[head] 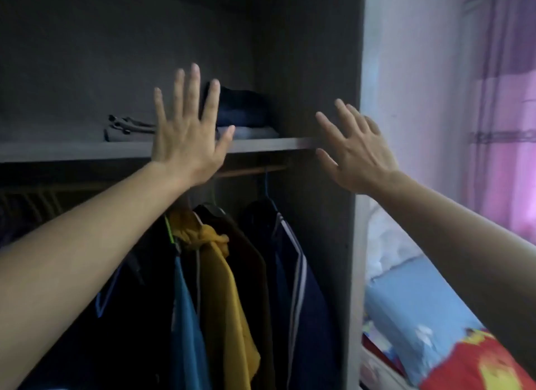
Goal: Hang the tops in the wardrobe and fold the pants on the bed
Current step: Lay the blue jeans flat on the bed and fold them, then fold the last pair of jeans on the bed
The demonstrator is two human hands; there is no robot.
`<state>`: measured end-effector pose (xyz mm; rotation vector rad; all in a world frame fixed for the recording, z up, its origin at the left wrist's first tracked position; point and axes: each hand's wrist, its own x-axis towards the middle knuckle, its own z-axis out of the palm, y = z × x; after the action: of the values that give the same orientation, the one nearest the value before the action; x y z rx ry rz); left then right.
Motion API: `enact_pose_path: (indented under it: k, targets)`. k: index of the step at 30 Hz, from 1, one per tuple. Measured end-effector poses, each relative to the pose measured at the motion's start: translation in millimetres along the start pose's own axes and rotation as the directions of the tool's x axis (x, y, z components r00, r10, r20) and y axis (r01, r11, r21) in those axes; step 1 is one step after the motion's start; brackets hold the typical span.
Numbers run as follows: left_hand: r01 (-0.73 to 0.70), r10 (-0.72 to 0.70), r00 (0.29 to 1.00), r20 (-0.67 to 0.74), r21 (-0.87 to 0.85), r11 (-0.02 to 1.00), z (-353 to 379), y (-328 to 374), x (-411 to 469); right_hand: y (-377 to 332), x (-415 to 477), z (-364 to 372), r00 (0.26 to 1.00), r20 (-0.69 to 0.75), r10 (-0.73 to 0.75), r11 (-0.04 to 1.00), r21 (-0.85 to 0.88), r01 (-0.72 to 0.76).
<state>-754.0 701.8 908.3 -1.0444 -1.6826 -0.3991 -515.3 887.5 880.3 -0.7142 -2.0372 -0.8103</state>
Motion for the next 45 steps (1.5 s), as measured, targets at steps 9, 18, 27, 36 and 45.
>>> enact_pose_path:
  k: [9,18,27,36,45]
  targets:
    - [-0.152,0.140,0.988,-0.060,-0.408,0.900,-37.6,236.7,-16.7,168.3,-158.8,-93.3,0.976,0.144,0.162,0.942,-0.317,-0.109]
    - [-0.183,0.267,0.964,-0.004,-0.738,0.649,-93.3,577.5,-65.1,374.4,-383.2,-200.4,0.838,0.247,0.486,0.767,-0.581,-0.273]
    - [-0.290,0.545,0.838,0.014,-0.834,0.468,-133.2,807.3,-143.3,493.5,-575.0,-251.8,0.593,0.271,0.758,0.578,-0.701,-0.418]
    - [-0.316,0.679,0.734,-0.020,-0.895,0.315,-111.6,997.1,-145.7,599.6,-687.7,-233.7,0.378,0.268,0.886,0.425,-0.796,-0.431]
    - [-0.374,0.827,0.547,-0.131,-0.922,0.102,-94.5,1183.4,-170.3,708.2,-780.5,-213.2,0.116,0.184,0.976,0.217,-0.866,-0.450]
